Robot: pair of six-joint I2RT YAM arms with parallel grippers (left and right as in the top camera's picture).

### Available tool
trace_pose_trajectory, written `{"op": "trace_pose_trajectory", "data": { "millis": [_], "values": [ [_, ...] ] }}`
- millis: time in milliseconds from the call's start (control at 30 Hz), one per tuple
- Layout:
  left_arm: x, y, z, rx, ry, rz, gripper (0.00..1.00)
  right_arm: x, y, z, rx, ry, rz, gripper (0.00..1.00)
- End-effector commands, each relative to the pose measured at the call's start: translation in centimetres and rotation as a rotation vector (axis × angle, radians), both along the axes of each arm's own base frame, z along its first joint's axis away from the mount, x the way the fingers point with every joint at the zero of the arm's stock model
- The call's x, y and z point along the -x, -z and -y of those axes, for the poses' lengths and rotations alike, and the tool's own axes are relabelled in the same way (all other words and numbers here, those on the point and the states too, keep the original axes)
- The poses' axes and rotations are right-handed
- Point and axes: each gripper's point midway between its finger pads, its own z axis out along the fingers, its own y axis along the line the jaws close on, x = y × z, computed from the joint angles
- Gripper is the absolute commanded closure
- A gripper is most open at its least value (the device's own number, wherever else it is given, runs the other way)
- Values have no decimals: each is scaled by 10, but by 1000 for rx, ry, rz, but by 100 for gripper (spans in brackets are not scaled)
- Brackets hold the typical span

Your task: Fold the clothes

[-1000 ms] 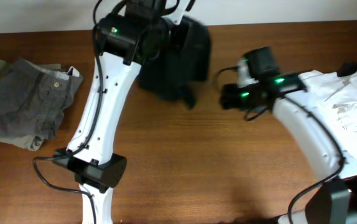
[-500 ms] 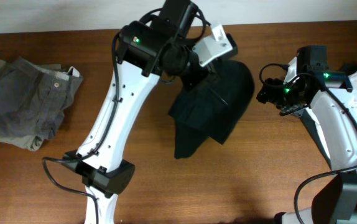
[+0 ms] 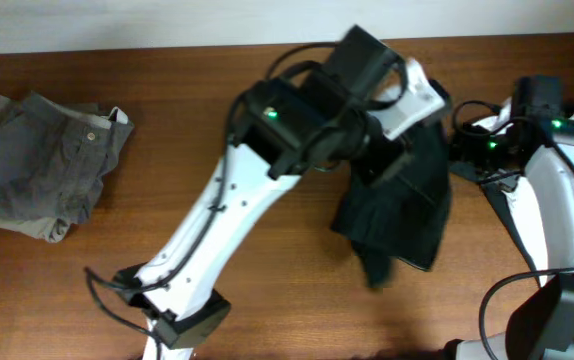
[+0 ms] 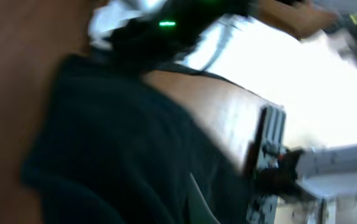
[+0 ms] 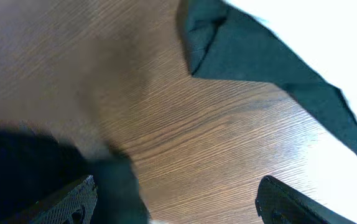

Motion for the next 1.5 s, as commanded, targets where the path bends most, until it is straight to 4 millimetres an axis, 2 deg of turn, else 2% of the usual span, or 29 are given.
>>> {"op": "trace_pose_trajectory", "data": {
  "millis": [0,33,100,133,167,267,400,500,600,667,700,733,800,867,900,1000,1067,1133,1233,1300,1400,1467],
  "values": [
    [-69,-12,-57,25,-324,-22,100,-3,-2,-4,-27,-24,20,14],
    [-85,-3,-67,15,-367,-43,100,-3,-2,-5,-28,-26,19,13],
    [-125,31,-93,-25,-473,-115,100,-3,-2,-5,-29,-27,19,14],
    [-144,56,-104,-54,-511,-157,100,-3,-2,-6,-32,-29,20,14],
    [-156,72,-110,-67,-526,-190,100,-3,-2,-7,-39,-32,22,14],
    [-198,152,-134,-139,-596,-314,99,-4,-3,-18,-71,-75,31,14],
    [-222,228,-169,-224,-672,-437,96,-5,-5,-46,-92,-206,44,14],
    [-229,254,-194,-277,-727,-468,95,-7,-5,-66,-78,-292,53,12],
    [-231,251,-218,-332,-771,-440,91,-12,-9,-85,-93,-349,81,10],
    [-228,240,-226,-333,-784,-445,84,-16,-19,-118,-169,-511,163,10],
    [-225,230,-231,-328,-792,-442,78,-17,-25,-137,-213,-571,199,10],
    [-222,218,-236,-323,-799,-436,64,-19,-29,-152,-231,-610,223,10],
    [-216,199,-246,-341,-807,-401,43,-22,-31,-176,-243,-648,247,10],
    [-208,182,-268,-424,-865,-348,27,-26,-30,-199,-264,-664,256,10],
    [-203,177,-279,-472,-892,-326,22,-27,-28,-212,-277,-676,256,10],
    [-182,164,-311,-619,-950,-300,18,-35,-10,-245,-308,-695,245,10],
    [-180,163,-317,-621,-959,-312,18,-44,1,-257,-331,-675,240,10],
    [-180,162,-322,-600,-968,-325,21,-51,23,-271,-338,-682,225,11],
    [-175,160,-289,-465,-736,-359,22,-55,42,-266,-308,-646,183,13],
    [-169,155,-263,-409,-561,-324,25,-60,47,-238,-228,-571,157,13],
    [-162,154,-239,-426,-413,-257,25,-61,39,-204,-225,-482,139,13],
    [-154,155,-217,-454,-254,-178,26,-59,31,-170,-227,-396,124,13]
  ]
}}
